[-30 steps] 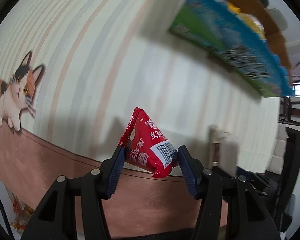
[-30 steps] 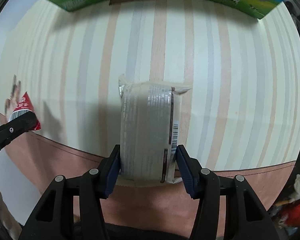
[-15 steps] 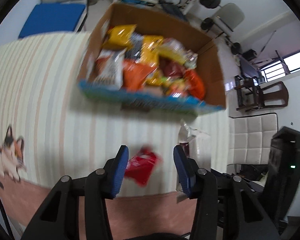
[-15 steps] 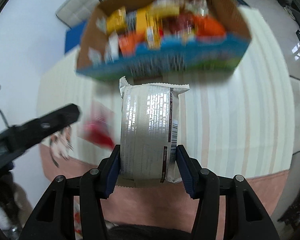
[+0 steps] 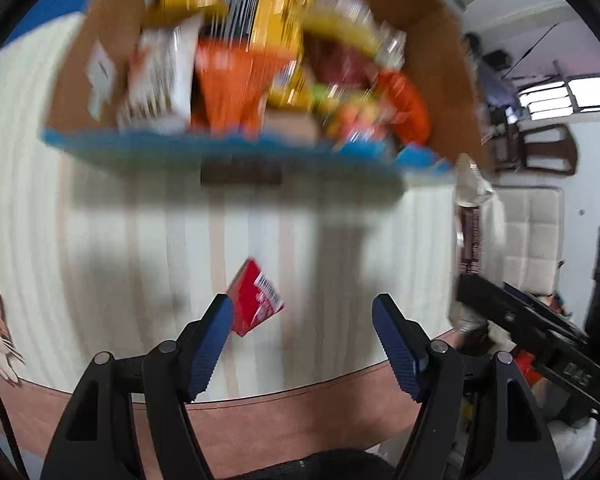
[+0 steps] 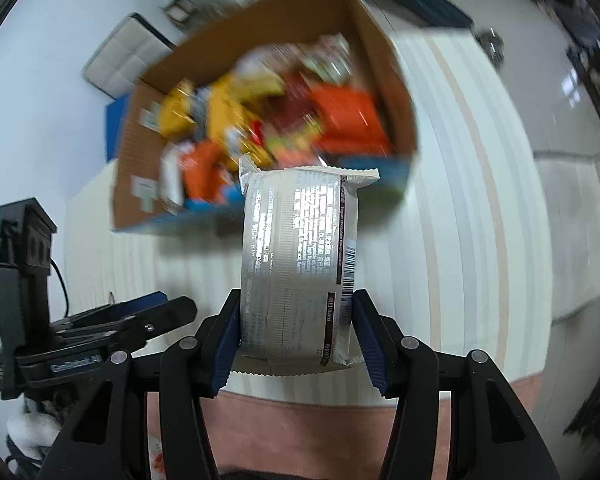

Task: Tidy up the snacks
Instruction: 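Lift the red packet and white packet and carry both over the box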

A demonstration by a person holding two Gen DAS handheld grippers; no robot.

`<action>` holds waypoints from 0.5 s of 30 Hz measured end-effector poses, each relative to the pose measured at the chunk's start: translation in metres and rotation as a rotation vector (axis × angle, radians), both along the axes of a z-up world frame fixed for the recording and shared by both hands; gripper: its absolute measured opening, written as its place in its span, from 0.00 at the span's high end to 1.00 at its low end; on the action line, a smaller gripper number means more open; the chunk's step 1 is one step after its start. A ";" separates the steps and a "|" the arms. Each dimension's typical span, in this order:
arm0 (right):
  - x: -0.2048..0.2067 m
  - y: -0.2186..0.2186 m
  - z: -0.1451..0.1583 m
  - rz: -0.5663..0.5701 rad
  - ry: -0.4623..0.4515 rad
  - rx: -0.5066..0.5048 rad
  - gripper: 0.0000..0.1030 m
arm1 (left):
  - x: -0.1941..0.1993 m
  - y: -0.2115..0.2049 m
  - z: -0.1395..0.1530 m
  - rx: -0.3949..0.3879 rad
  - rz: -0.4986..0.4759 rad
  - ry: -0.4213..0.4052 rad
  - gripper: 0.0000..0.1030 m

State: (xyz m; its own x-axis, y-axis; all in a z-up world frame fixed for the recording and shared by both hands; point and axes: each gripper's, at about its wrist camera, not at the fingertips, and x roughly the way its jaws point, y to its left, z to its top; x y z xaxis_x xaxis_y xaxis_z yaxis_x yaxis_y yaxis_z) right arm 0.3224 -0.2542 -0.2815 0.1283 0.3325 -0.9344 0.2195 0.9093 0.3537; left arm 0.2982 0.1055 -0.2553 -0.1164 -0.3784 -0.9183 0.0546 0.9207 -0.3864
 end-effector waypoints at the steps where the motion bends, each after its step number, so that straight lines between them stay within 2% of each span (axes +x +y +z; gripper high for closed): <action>1: -0.003 -0.003 -0.009 -0.005 0.019 0.000 0.45 | -0.003 -0.005 -0.013 0.018 -0.016 0.027 0.32; 5: -0.017 -0.009 -0.039 -0.025 0.078 -0.001 0.45 | -0.011 -0.022 -0.053 0.101 -0.087 0.090 0.32; 8: -0.020 -0.011 -0.049 -0.034 0.098 0.000 0.45 | -0.017 -0.032 -0.073 0.182 -0.145 0.097 0.32; 10: -0.022 -0.012 -0.053 -0.040 0.101 0.002 0.45 | -0.023 -0.036 -0.079 0.222 -0.170 0.073 0.44; 11: -0.022 -0.012 -0.053 -0.044 0.102 0.004 0.45 | -0.024 -0.035 -0.080 0.249 -0.169 0.056 0.56; 15: -0.023 -0.013 -0.052 -0.049 0.095 0.002 0.45 | -0.031 -0.031 -0.076 0.239 -0.161 0.042 0.61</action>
State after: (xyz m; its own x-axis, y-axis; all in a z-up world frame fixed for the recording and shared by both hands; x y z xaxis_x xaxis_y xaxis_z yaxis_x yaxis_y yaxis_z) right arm 0.2994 -0.2674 -0.3332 0.0558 0.3297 -0.9424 0.2963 0.8959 0.3310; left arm 0.2675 0.0744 -0.3314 -0.1976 -0.1253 -0.9722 0.1962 0.9667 -0.1645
